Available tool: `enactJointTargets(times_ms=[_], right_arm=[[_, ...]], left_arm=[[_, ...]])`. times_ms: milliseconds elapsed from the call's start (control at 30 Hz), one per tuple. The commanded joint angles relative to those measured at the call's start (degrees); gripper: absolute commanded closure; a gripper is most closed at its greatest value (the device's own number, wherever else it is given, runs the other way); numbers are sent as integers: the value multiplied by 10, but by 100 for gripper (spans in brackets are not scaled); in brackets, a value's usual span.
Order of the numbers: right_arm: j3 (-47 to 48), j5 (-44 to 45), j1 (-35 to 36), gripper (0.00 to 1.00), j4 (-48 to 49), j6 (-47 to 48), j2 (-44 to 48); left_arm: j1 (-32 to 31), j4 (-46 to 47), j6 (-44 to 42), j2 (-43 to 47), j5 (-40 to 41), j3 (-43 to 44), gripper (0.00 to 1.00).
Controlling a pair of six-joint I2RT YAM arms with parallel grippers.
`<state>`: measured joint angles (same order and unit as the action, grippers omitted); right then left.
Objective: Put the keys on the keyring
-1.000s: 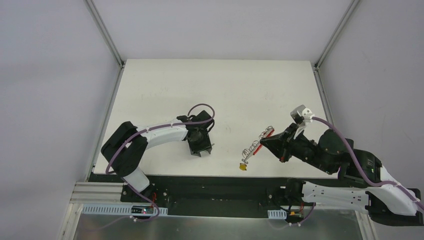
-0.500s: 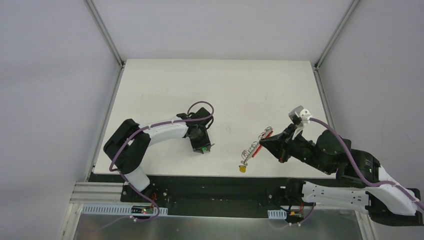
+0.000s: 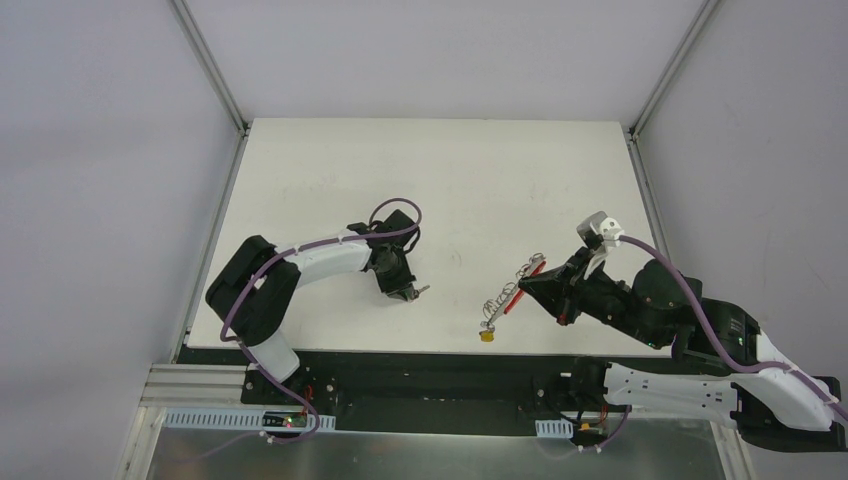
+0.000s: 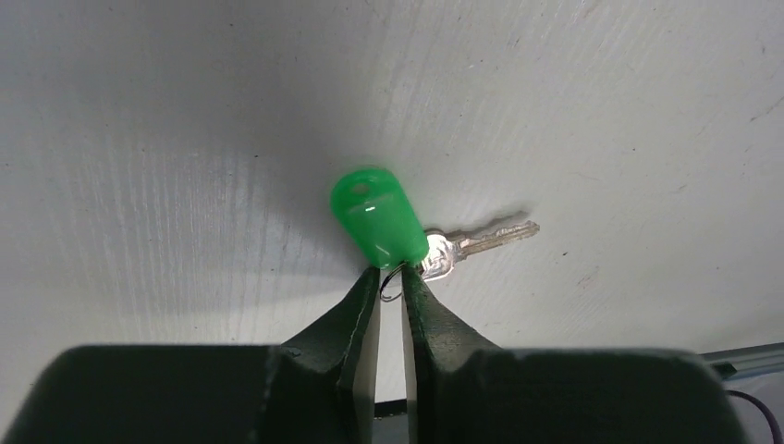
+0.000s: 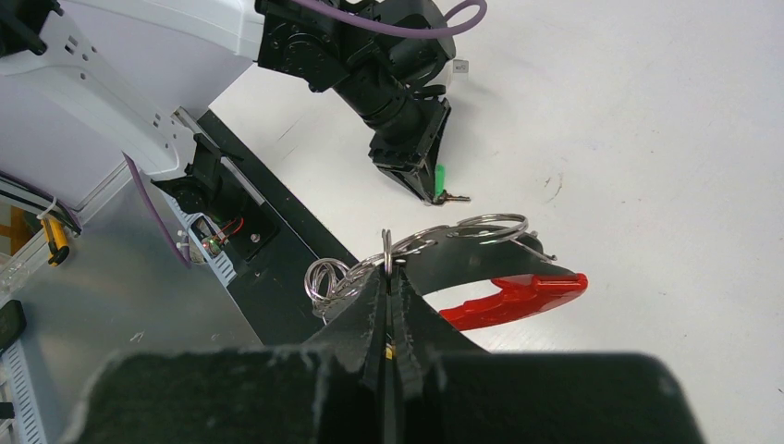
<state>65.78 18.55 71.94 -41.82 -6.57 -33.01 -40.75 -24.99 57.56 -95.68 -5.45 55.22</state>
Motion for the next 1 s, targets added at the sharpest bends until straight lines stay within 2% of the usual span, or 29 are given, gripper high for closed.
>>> enactJointTargets(times_ms=[0, 67, 333, 967], right_arm=[[4, -3, 2, 100, 44, 3, -4], [3, -4, 2, 100, 45, 2, -5], [6, -1, 2, 100, 44, -2, -16], [24, -23, 2, 100, 90, 12, -95]], left_arm=[[9, -5, -16, 1, 15, -16, 92], [10, -4, -19, 1, 15, -17, 100], [10, -3, -44, 41, 3, -13, 100], [9, -79, -194, 280, -31, 64, 100]])
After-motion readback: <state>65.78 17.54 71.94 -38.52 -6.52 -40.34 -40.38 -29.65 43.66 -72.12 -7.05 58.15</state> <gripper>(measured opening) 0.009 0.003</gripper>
